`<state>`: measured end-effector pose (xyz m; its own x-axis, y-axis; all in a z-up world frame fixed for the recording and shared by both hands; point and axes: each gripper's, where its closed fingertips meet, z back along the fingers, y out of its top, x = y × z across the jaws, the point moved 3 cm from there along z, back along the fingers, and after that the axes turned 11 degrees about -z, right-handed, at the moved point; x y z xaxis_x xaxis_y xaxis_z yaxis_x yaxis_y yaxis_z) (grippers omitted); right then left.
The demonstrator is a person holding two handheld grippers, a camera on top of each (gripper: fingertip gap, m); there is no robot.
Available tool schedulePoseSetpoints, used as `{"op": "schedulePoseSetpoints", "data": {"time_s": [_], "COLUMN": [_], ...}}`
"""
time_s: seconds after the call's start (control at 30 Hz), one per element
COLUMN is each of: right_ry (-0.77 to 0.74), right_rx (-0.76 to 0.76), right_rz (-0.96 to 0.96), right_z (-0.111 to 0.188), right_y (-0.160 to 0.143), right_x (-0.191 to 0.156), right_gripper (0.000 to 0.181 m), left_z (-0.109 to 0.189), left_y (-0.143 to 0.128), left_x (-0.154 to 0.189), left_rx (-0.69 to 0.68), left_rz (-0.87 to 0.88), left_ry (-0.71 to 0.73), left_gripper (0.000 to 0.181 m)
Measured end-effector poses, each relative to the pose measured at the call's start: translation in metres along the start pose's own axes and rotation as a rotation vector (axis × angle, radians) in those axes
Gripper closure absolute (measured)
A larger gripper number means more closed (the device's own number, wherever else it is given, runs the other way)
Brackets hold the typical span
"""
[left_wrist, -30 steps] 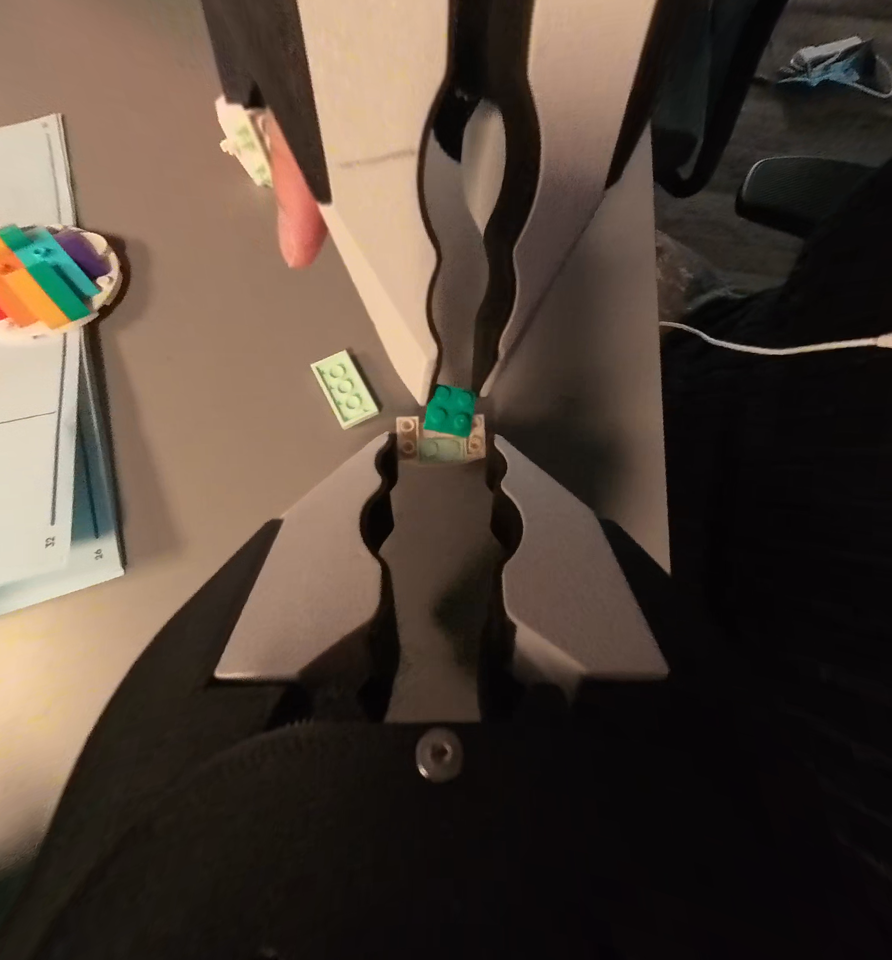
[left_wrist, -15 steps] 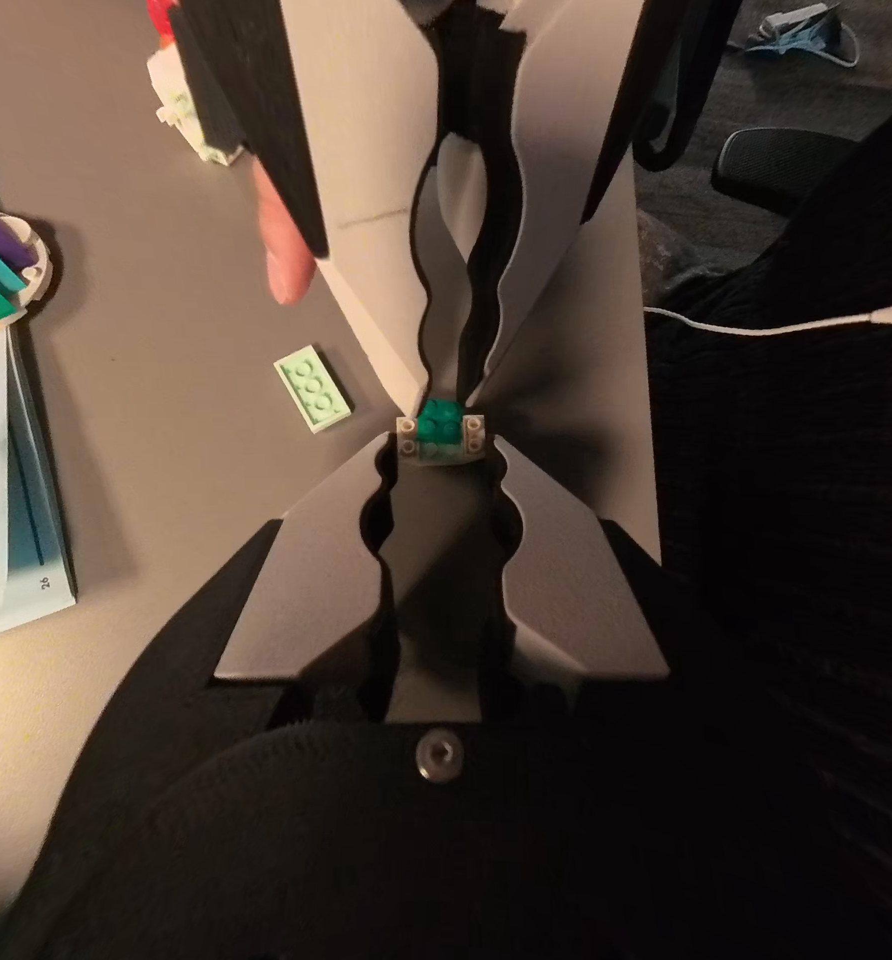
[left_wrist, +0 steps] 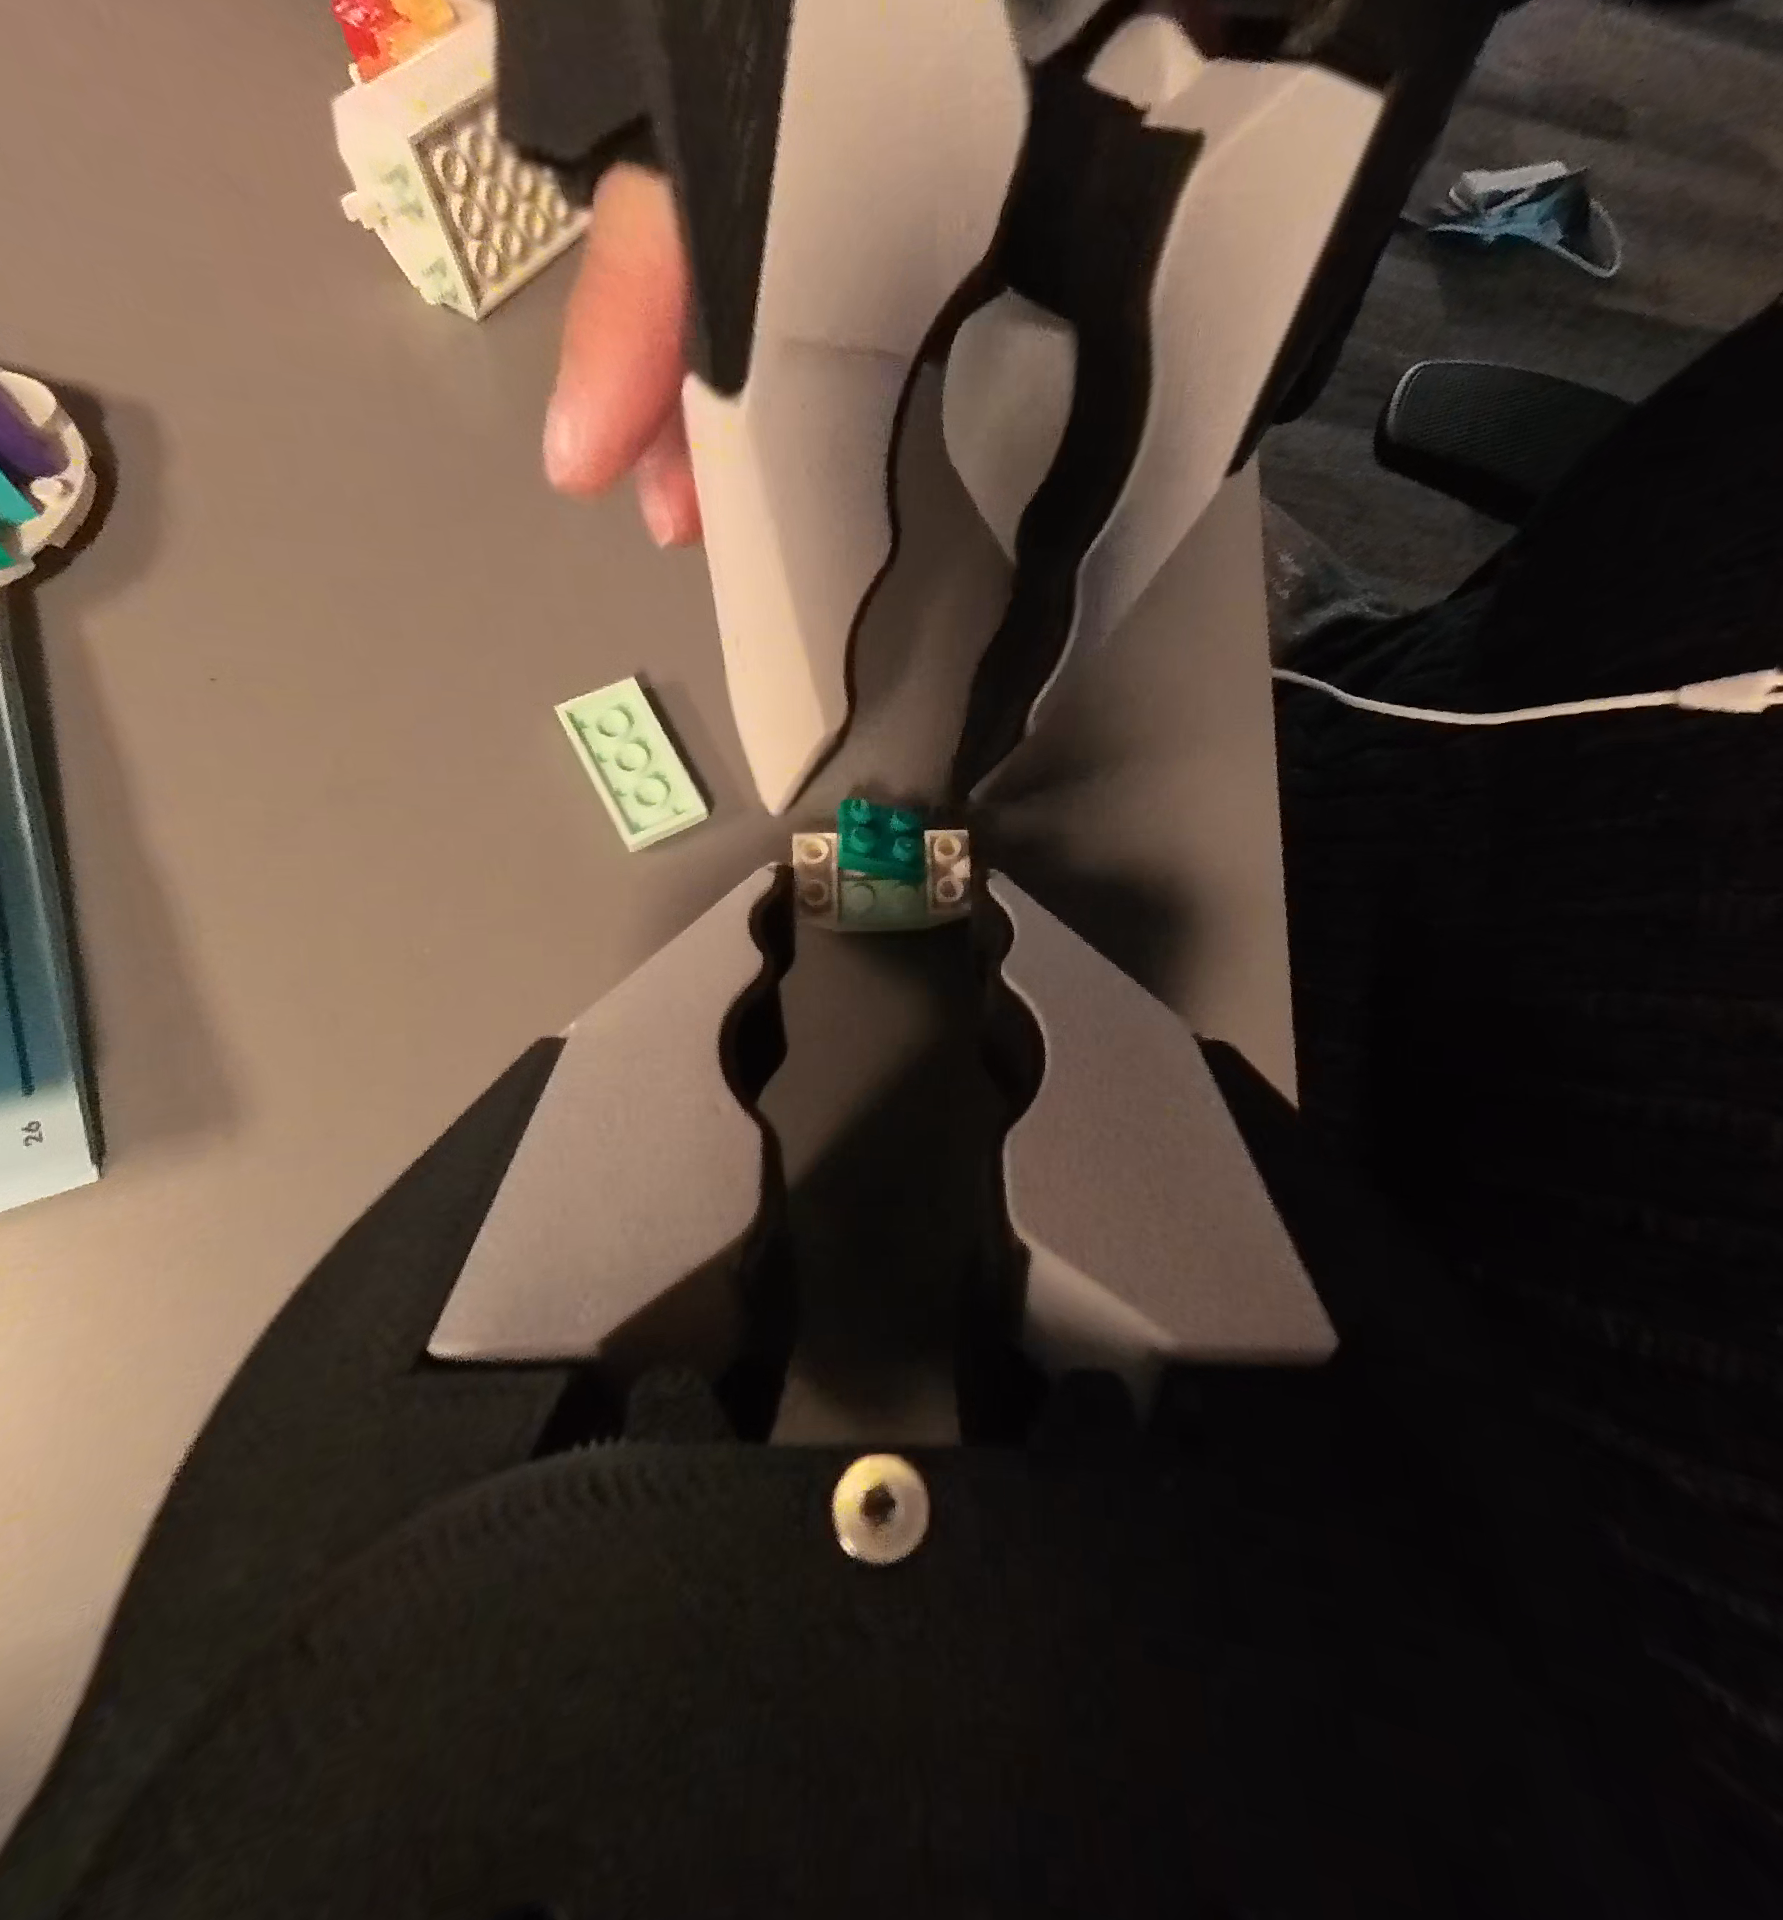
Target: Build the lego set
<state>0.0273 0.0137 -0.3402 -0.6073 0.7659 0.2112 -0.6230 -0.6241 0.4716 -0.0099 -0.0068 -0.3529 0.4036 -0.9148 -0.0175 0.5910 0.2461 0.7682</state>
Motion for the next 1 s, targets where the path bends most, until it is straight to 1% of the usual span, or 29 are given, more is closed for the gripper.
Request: {"op": "schedulePoseSetpoints", "data": {"time_s": [0.13, 0.27, 0.3, 0.47, 0.6, 0.73, 0.87, 1.0], "right_ry": [-0.136, -0.304, -0.345, -0.557, -0.695, -0.747, -0.762, -0.784], "right_rx": [0.064, 0.155, 0.181, 0.259, 0.288, 0.302, 0.307, 0.344], "right_rz": [0.081, 0.205, 0.232, 0.393, 0.506, 0.562, 0.583, 0.591], "right_z": [0.005, 0.005, 0.005, 0.012, 0.023, 0.026, 0.027, 0.033], "right_y": [-0.002, 0.001, 0.004, 0.013, 0.022, 0.027, 0.028, 0.033], "right_x": [-0.003, -0.008, -0.008, -0.003, 0.001, 0.000, -0.001, -0.002], "right_gripper": [0.136, 0.136, 0.133, 0.131, 0.136, 0.145, 0.154, 0.167], "left_z": [0.003, 0.007, 0.008, 0.019, 0.031, 0.038, 0.042, 0.043], "left_y": [-0.001, 0.000, 0.001, 0.012, 0.027, 0.034, 0.039, 0.041], "left_x": [-0.005, -0.009, -0.010, -0.011, -0.006, -0.003, 0.000, 0.004], "left_rx": [0.014, 0.049, 0.063, 0.157, 0.263, 0.317, 0.341, 0.348], "left_rz": [0.060, 0.105, 0.112, 0.138, 0.165, 0.178, 0.178, 0.167], "left_ry": [0.009, 0.000, -0.004, -0.030, -0.102, -0.149, -0.175, -0.207], "left_gripper": [0.148, 0.148, 0.148, 0.148, 0.148, 0.148, 0.148, 0.148]}}
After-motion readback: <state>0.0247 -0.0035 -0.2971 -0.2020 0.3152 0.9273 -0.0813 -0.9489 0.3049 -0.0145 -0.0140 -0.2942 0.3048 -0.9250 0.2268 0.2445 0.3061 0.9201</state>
